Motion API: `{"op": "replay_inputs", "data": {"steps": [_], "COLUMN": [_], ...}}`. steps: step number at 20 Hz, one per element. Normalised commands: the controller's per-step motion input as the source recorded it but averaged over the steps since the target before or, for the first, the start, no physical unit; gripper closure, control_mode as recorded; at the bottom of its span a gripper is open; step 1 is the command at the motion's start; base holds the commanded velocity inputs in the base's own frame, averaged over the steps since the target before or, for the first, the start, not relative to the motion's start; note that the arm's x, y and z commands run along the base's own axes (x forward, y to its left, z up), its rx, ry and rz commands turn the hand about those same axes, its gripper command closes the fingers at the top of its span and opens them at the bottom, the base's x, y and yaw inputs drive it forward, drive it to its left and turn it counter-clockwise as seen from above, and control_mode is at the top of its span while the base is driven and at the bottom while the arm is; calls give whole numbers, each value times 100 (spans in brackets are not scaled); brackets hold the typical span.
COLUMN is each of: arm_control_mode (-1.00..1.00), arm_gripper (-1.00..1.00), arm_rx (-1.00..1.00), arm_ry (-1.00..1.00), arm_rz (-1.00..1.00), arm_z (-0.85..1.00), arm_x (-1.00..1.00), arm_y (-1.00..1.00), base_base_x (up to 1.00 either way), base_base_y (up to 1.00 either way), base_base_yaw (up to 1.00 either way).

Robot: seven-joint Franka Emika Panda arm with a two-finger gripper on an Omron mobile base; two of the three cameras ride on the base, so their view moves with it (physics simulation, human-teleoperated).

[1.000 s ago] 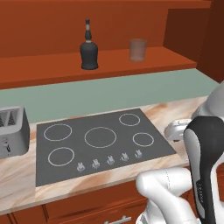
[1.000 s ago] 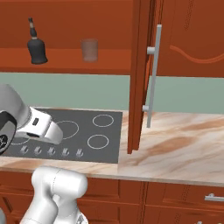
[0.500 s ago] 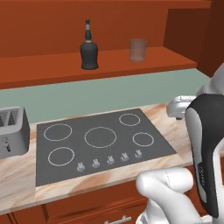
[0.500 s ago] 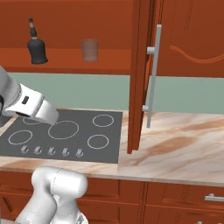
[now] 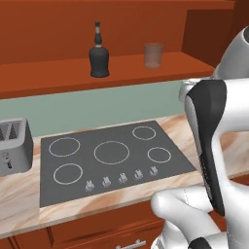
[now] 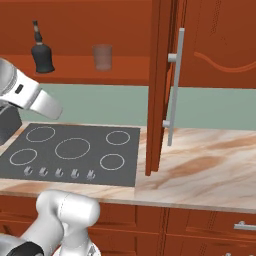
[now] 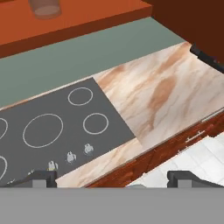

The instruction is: There is a bowl on the dining counter. Grab a lemon wedge from the fridge and place it in the bowl. Then get the liquor bottle and glass cup from the cabinet and place them next to the bowl.

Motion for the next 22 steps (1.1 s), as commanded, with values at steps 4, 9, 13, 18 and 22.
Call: {"op": "replay_inputs", "data": {"steps": [4,9,13,18,22], "arm_control_mode": [-100,-100,-100,-100,-100], "arm_gripper": [-100,-100,-100,-100,-100], "arm_rx": [-1,-2,-4,-9,-19], "arm_ry": [-1,0,0,-5,-11], "arm_rz": [0,12,24,29,28], "arm_z": [33,24,12,0,0], "arm_x": [46,28,17,34,47], "arm_y": [0,-12,-10,0,3], "base_base_x": [0,0,0,0,0], "base_base_y": [0,0,0,0,0], "base_base_yaw": [0,0,0,0,0]}}
